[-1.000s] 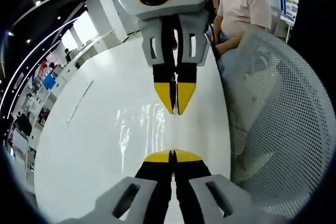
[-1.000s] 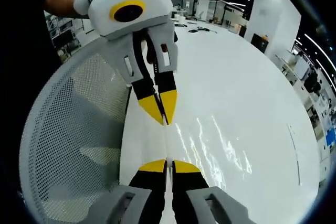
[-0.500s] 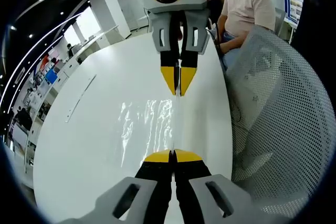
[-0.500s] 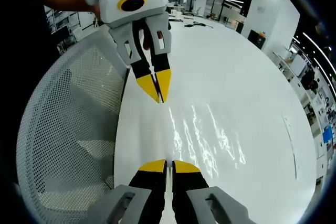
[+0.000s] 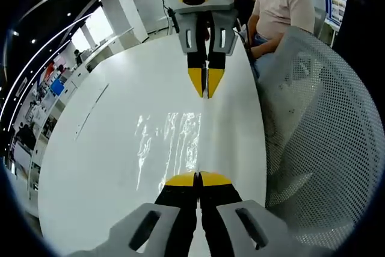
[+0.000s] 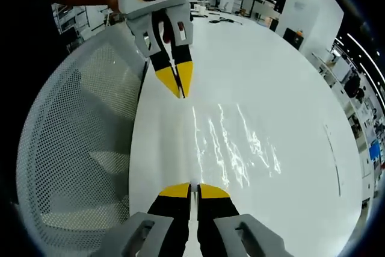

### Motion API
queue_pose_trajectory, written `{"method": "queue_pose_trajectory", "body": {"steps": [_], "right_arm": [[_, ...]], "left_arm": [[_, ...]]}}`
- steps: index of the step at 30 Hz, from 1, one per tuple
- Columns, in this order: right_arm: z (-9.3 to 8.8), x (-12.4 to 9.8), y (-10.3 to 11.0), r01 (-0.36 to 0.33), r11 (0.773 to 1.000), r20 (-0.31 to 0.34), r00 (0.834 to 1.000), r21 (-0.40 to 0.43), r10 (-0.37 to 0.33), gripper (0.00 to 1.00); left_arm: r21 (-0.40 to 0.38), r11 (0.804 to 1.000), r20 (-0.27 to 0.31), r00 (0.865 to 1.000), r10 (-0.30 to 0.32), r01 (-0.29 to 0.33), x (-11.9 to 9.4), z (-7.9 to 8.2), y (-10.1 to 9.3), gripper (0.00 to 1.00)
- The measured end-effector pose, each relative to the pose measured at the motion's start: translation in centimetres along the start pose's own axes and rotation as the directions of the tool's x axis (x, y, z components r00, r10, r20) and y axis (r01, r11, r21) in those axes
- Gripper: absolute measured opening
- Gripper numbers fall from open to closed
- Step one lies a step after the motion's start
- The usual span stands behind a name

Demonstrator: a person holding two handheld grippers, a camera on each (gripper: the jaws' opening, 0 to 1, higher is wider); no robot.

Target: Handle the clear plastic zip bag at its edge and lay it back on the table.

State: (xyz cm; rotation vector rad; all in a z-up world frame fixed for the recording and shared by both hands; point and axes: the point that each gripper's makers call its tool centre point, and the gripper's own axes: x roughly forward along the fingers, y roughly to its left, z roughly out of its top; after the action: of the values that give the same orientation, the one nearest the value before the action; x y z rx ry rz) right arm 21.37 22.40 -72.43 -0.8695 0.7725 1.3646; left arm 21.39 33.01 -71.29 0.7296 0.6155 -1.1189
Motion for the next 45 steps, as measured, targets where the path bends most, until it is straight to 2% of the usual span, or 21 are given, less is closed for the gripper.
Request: {"method": "queue_pose_trajectory", "body": {"steps": [4,9,15,20,23,30,34,39,45], "right_arm": [[-0.5,-0.2,0.1,0.011,1.000,-0.019,1.000,0.004,-0.011,0.00],[-0.6,-0.2,0.4,0.006,1.000,-0.009,1.000,0.005,-0.006,0.00],[-0.8,-0.2,0.4,0.002,1.000,-0.008,1.000,0.015,-0.002,0.00],[-0.8,-0.2,0.7,-0.008,1.000,0.007,1.000,-0.007,0.008,0.01],[-0.4,-0.4,0.9,-0.013,1.000,0.020,1.000,-0.025,0.014,0.07],[1.1,-1.2,0.6,-0.010,1.000,0.062,0.998,-0.017,0.011,0.07],[2.7,-1.3,0.0,-0.004,1.000,0.102,0.995,-0.004,0.004,0.07],[3.9,-0.6,-0.1,-0.012,1.000,0.119,0.993,0.002,0.012,0.07],[3.9,0.7,-0.3,-0.021,1.000,0.104,0.994,0.010,0.020,0.07]], "left_arm": [[0.000,1.000,-0.006,1.000,0.001,-0.001,-0.1,-0.1,-0.1,0.00],[-0.003,1.000,-0.002,1.000,-0.001,0.001,-0.3,0.0,-0.4,0.00],[0.029,1.000,-0.004,1.000,0.008,-0.007,-0.3,0.1,-0.5,0.00],[0.079,0.997,-0.013,1.000,0.019,-0.018,-0.1,-0.3,-0.5,0.00],[0.077,0.997,-0.012,1.000,0.022,-0.021,-0.1,-0.3,-0.4,0.00],[0.131,0.991,-0.017,1.000,0.021,-0.018,0.1,-0.3,-0.6,0.00],[0.139,0.990,-0.018,1.000,0.016,-0.013,0.3,-0.2,-0.7,0.00],[0.132,0.991,-0.014,1.000,0.015,-0.013,0.3,0.0,-0.6,0.00],[0.132,0.991,-0.006,1.000,0.020,-0.019,0.3,0.2,-0.5,0.00]]}}
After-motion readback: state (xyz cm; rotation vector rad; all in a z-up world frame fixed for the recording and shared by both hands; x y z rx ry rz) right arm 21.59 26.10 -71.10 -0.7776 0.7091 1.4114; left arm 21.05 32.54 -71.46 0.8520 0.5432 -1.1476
